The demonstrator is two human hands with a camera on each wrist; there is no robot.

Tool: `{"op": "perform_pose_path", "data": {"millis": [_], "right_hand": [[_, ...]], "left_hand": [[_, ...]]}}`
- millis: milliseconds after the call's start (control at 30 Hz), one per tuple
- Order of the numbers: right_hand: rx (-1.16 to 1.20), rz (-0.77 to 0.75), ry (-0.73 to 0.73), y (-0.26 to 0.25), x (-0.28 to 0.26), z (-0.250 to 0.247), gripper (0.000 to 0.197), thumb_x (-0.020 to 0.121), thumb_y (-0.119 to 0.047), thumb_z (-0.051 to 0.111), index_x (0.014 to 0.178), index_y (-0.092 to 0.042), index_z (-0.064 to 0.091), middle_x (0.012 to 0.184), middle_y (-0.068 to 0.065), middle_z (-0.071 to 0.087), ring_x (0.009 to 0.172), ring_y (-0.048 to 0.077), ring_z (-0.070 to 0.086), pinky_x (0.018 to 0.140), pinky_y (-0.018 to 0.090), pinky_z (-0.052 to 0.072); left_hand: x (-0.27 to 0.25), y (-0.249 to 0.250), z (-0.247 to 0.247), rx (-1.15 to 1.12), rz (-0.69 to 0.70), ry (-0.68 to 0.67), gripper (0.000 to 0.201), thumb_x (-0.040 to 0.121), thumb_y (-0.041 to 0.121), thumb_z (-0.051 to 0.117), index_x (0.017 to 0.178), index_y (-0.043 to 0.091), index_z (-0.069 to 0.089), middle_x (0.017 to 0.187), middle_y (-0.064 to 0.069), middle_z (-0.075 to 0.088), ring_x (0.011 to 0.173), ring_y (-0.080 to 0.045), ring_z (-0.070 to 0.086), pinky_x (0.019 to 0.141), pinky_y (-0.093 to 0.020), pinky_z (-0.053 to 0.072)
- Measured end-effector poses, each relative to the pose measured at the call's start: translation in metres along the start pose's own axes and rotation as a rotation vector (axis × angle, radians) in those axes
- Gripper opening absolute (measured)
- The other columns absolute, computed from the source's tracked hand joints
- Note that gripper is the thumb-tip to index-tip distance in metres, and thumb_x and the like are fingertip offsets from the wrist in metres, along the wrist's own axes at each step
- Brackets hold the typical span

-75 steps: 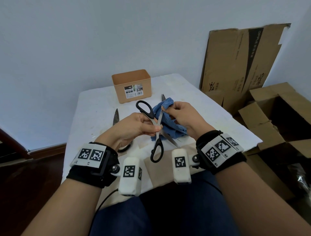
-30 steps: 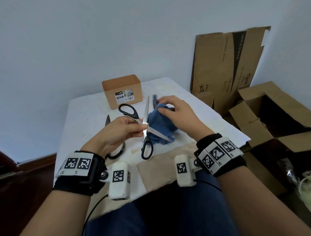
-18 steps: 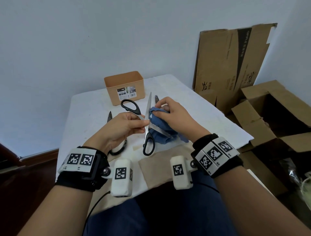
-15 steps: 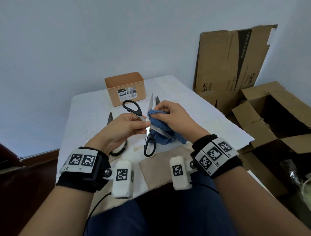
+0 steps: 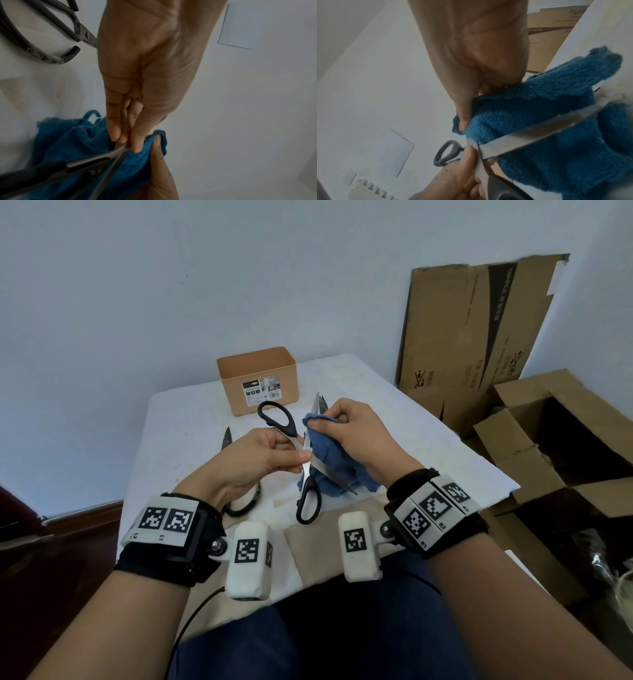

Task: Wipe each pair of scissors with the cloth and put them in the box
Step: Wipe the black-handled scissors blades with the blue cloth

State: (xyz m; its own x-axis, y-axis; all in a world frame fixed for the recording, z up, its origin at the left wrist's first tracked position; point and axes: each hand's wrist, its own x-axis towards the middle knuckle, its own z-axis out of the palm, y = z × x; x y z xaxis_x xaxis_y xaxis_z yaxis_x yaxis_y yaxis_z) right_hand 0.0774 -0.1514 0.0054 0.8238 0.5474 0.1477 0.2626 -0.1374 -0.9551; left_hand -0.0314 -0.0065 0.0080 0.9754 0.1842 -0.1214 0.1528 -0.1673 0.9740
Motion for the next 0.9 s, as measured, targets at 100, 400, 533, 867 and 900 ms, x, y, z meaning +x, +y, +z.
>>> {"op": "perform_pose_path", "data": {"millis": [100, 400, 533, 867, 900], "right_hand": [[0.021, 0.006, 0.033, 0.000, 0.002, -0.003, 0.024, 0.084, -0.027, 0.075, 0.075, -0.017, 0.056, 0.054, -0.013, 0.052, 0.055, 0.001, 0.048, 0.056, 0.018, 0.037], [0.022, 0.008, 0.094, -0.001, 0.004, -0.006, 0.024, 0.084, -0.030, 0.074, 0.073, -0.018, 0.056, 0.065, -0.001, 0.058, 0.063, 0.011, 0.053, 0.060, 0.026, 0.042], [0.006, 0.022, 0.115, -0.001, 0.006, -0.008, 0.025, 0.086, -0.031, 0.072, 0.073, -0.020, 0.054, 0.066, -0.004, 0.057, 0.065, 0.010, 0.053, 0.060, 0.023, 0.040], [-0.034, 0.128, 0.227, 0.011, 0.005, -0.023, 0.021, 0.093, -0.035, 0.060, 0.086, -0.018, 0.051, 0.086, -0.001, 0.059, 0.078, 0.013, 0.054, 0.060, 0.023, 0.038], [-0.016, 0.137, 0.220, 0.011, 0.005, -0.021, 0.020, 0.093, -0.034, 0.061, 0.087, -0.019, 0.051, 0.090, 0.001, 0.062, 0.080, 0.014, 0.056, 0.060, 0.024, 0.039]], "left_hand": [[-0.001, 0.000, 0.003, 0.033, -0.020, -0.045, 0.032, 0.090, 0.001, 0.066, 0.063, 0.017, 0.073, 0.062, 0.008, 0.068, 0.066, -0.002, 0.063, 0.074, -0.017, 0.054], [-0.007, -0.001, 0.005, 0.012, -0.021, -0.066, 0.006, 0.089, 0.002, 0.068, 0.093, 0.001, 0.072, 0.081, -0.009, 0.074, 0.079, -0.014, 0.066, 0.078, -0.021, 0.055], [-0.007, -0.005, 0.002, 0.021, -0.039, -0.087, 0.020, 0.089, 0.003, 0.068, 0.106, -0.008, 0.068, 0.073, -0.001, 0.070, 0.073, -0.011, 0.064, 0.075, -0.019, 0.053], [-0.006, -0.002, -0.019, 0.005, -0.005, 0.147, 0.017, 0.087, 0.009, 0.071, 0.101, -0.002, 0.074, 0.092, -0.008, 0.077, 0.079, -0.008, 0.069, 0.072, -0.014, 0.054], [-0.005, 0.000, -0.022, -0.022, 0.011, 0.211, 0.018, 0.088, 0.008, 0.070, 0.103, -0.002, 0.073, 0.093, -0.008, 0.076, 0.077, -0.007, 0.069, 0.070, -0.013, 0.053]]}}
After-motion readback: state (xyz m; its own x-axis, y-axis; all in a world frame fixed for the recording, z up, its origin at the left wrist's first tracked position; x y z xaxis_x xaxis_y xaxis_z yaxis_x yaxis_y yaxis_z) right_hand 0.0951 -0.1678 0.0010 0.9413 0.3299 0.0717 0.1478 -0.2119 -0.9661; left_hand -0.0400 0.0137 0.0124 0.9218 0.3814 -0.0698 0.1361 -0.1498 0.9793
